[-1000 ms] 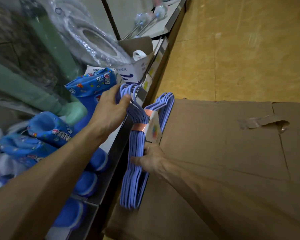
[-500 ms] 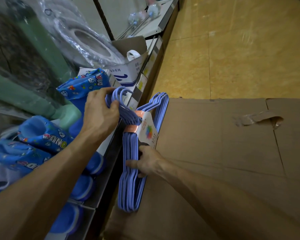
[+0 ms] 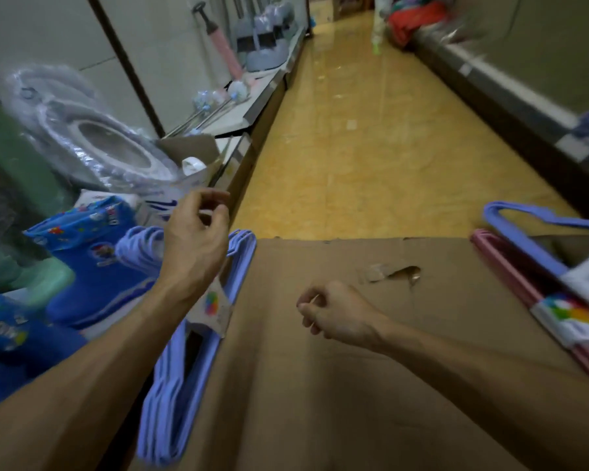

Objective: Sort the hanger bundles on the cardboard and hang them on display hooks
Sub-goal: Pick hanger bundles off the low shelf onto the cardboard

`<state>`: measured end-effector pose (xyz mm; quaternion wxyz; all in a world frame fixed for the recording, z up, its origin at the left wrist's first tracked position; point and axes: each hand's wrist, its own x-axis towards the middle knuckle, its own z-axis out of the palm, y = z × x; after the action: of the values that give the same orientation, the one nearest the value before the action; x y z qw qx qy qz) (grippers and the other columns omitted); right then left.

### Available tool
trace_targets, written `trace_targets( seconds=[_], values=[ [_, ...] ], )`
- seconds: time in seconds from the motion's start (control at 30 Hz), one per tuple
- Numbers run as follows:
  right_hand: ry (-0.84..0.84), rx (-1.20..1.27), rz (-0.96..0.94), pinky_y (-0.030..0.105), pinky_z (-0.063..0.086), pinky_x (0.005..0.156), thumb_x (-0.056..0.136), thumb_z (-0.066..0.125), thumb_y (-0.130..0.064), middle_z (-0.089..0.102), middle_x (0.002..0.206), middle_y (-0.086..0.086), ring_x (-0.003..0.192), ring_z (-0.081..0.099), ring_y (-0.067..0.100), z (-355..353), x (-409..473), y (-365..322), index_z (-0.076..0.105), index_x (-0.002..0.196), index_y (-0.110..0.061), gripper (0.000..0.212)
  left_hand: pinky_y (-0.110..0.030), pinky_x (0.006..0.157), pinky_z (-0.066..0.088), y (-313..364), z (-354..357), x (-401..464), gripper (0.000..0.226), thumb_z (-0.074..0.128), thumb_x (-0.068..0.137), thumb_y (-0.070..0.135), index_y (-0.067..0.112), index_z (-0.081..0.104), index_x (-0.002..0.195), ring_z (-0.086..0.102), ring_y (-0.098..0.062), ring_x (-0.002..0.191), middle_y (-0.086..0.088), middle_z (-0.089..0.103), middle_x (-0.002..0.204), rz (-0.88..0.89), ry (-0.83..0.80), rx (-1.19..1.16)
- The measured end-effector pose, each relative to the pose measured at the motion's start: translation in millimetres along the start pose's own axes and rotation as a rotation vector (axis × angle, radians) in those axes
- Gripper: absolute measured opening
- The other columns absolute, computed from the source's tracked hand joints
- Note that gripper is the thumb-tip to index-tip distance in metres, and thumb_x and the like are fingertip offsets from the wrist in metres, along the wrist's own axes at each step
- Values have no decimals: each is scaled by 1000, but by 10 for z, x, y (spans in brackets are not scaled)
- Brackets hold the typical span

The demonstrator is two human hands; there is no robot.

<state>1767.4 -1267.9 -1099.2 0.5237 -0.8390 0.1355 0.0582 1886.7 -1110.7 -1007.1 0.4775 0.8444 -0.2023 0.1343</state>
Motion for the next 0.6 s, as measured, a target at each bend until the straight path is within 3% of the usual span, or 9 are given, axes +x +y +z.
trace_targets(
  seconds=[0.1, 0.3, 0.47, 0.6],
  values=[
    [54, -47, 21, 21, 49, 58, 100, 53, -17, 71, 82, 3, 68, 64, 11, -411, -293, 147, 66, 101, -11, 14, -28, 74, 51, 280, 233, -176, 16, 54, 98, 21, 22, 64, 111, 64, -9, 85, 6, 66, 97, -7, -121, -84],
    [180, -134, 58, 19, 50, 59, 98, 53, -20, 72, 85, 1, 71, 67, 9, -1058, -863, 348, 68, 98, -15, 16, -37, 77, 53, 843, 631, -383, 16, 53, 100, 25, 24, 62, 113, 66, -16, 86, 0, 66, 102, -54, -303, -284],
    [259, -220, 119, 31, 58, 73, 98, 55, -24, 73, 86, -4, 78, 70, 9, -1530, -1344, 635, 68, 101, -20, 15, -34, 72, 53, 1143, 1009, -500, 16, 54, 100, 28, 26, 62, 113, 67, -17, 85, 2, 67, 104, -87, -374, -401],
    [439, -284, 214, 29, 54, 83, 94, 60, -19, 72, 92, -7, 88, 68, 11, -1914, -1654, 891, 71, 101, -20, 12, -37, 74, 54, 1358, 1342, -613, 16, 55, 99, 32, 27, 63, 111, 67, -18, 86, 4, 67, 103, -110, -452, -445]
  ],
)
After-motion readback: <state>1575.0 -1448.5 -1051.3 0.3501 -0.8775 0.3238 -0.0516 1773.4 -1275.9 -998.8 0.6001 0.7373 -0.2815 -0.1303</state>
